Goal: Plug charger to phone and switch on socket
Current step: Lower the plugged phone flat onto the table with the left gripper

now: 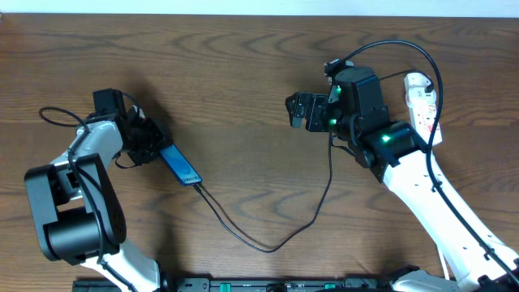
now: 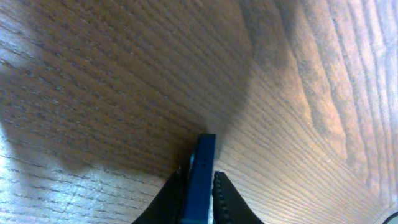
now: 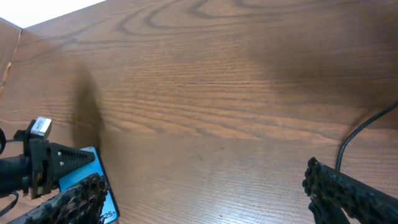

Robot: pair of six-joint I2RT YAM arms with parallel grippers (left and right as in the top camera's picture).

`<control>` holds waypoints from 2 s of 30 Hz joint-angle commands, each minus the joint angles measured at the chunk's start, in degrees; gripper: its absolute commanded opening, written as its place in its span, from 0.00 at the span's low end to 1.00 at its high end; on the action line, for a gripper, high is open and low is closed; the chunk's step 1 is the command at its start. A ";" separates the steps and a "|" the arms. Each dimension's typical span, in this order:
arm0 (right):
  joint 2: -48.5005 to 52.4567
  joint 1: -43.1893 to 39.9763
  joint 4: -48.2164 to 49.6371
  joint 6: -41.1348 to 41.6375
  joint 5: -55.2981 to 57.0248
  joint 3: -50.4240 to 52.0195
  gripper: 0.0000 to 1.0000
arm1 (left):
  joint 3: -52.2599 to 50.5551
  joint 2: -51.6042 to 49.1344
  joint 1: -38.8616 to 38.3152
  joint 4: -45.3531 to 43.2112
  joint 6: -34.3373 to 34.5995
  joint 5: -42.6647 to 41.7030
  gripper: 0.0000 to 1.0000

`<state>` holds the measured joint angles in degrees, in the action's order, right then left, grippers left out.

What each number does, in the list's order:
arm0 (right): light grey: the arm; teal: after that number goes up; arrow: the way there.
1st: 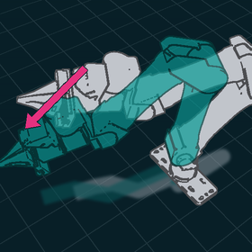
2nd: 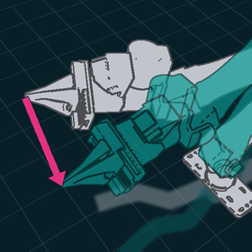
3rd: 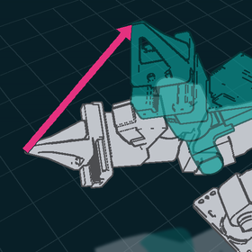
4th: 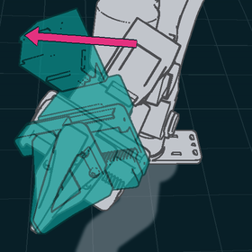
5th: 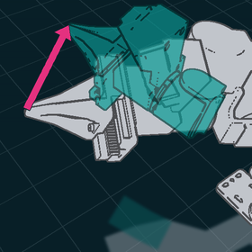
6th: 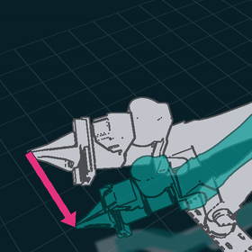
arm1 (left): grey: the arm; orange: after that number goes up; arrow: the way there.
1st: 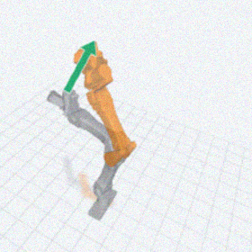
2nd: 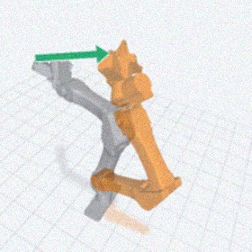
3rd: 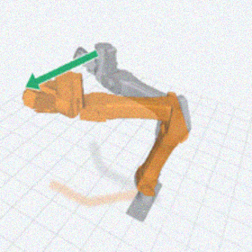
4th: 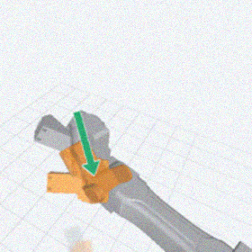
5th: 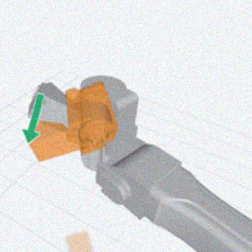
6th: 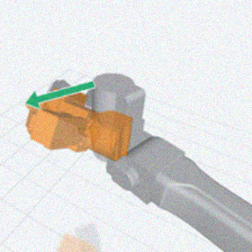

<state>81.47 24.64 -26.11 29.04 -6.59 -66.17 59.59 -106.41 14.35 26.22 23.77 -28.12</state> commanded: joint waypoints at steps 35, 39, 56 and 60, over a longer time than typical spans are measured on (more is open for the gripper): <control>-0.72 -0.22 -0.50 -0.87 0.68 -0.42 0.99 | 0.57 -0.98 -0.09 0.76 -0.63 0.37 0.31; -0.72 -0.22 -0.50 -0.87 0.68 -0.42 0.99 | 0.57 -0.98 -0.09 0.76 -0.61 0.37 0.31; -0.72 -0.17 -0.50 -0.87 0.68 -0.42 0.99 | 0.57 -0.98 -0.09 0.79 -0.63 0.37 0.39; -0.72 -0.17 -0.52 -0.87 0.68 -0.42 0.99 | 0.55 -0.98 -0.09 0.79 -0.63 0.37 0.40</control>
<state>81.47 24.64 -26.39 29.04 -6.59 -66.17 59.79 -106.50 14.35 26.41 23.70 -29.43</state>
